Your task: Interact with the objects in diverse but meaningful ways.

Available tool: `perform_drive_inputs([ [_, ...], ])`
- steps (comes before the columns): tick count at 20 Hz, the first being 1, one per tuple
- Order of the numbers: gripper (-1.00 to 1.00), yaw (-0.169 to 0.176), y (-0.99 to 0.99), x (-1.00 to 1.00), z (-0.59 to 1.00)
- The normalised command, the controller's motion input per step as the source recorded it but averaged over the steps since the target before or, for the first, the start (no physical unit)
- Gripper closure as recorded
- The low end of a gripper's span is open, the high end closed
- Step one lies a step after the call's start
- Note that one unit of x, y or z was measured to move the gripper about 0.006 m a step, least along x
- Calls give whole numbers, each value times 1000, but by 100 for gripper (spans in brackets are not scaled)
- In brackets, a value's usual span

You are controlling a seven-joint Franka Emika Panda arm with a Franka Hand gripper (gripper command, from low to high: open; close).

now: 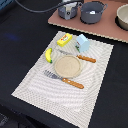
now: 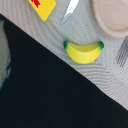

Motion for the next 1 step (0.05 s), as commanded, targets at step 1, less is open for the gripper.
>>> perform_drive_inputs([
  [1, -100, 0, 0, 0, 0],
])
